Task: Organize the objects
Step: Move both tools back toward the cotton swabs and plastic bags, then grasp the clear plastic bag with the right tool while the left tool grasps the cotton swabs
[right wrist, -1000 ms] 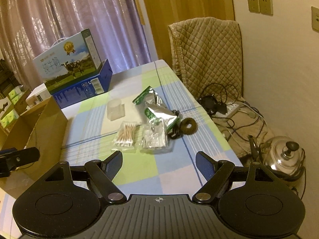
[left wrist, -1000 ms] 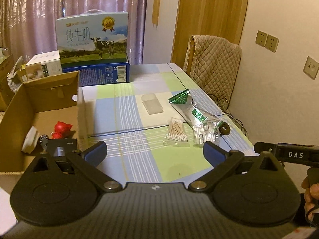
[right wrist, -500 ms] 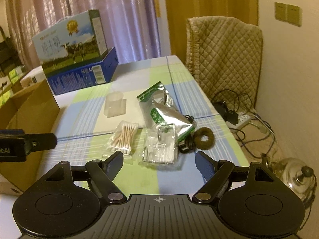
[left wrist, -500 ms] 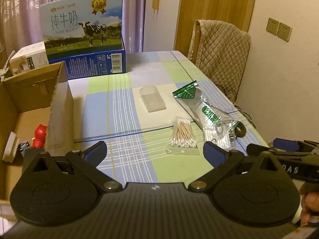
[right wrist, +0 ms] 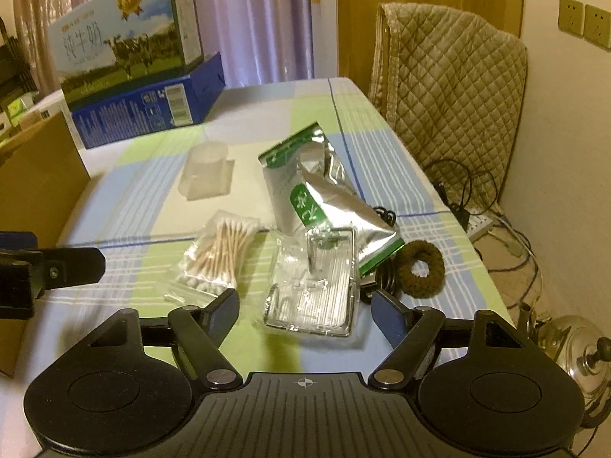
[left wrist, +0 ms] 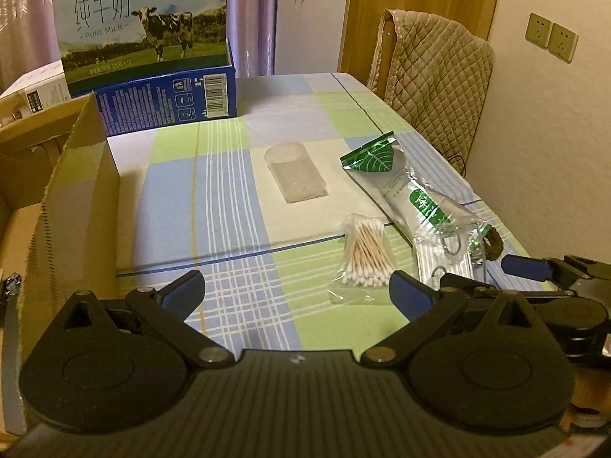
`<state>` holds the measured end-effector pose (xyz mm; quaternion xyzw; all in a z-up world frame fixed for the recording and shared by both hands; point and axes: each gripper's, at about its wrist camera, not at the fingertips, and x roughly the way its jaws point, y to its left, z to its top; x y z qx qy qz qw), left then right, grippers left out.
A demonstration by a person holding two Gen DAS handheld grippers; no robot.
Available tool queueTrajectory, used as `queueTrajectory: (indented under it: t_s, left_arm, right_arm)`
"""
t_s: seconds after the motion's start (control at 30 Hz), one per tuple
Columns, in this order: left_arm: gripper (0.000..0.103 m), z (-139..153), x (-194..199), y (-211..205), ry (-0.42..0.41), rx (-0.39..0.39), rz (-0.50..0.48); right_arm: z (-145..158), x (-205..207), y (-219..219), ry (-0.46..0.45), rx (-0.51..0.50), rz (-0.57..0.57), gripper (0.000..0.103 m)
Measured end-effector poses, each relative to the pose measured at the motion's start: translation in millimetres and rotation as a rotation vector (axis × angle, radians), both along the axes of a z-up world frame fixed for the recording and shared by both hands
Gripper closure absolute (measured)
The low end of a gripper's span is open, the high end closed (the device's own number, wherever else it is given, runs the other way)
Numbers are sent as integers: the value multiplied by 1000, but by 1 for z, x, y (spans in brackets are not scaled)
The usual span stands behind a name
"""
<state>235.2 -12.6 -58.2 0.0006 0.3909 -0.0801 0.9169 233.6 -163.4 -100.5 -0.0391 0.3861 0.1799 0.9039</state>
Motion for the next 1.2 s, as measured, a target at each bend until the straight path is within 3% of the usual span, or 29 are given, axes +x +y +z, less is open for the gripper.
queueTrajectory:
  t_s: [0.17,0.4,0.83,1.1,1.2]
  left_arm:
    - [2,-10,9,0,10,2,-7]
    - [2,-18,17,-3,18,12,-19]
    - [2,-36,33,-16,42,5,-55]
    - [4,-52,54,-34,27,-15,-113]
    - [12,-58,63,-41,37,-38,-137]
  right_arm:
    - [-6,9,3,22,-6,7,34]
    - [-9,15,4,51,-15,10,51]
    - [14,13,-15,-5,81,-26,52]
    - [18,23,-35,-17,104,-105,52]
    - [17,25,-39,-8,114,-121,52]
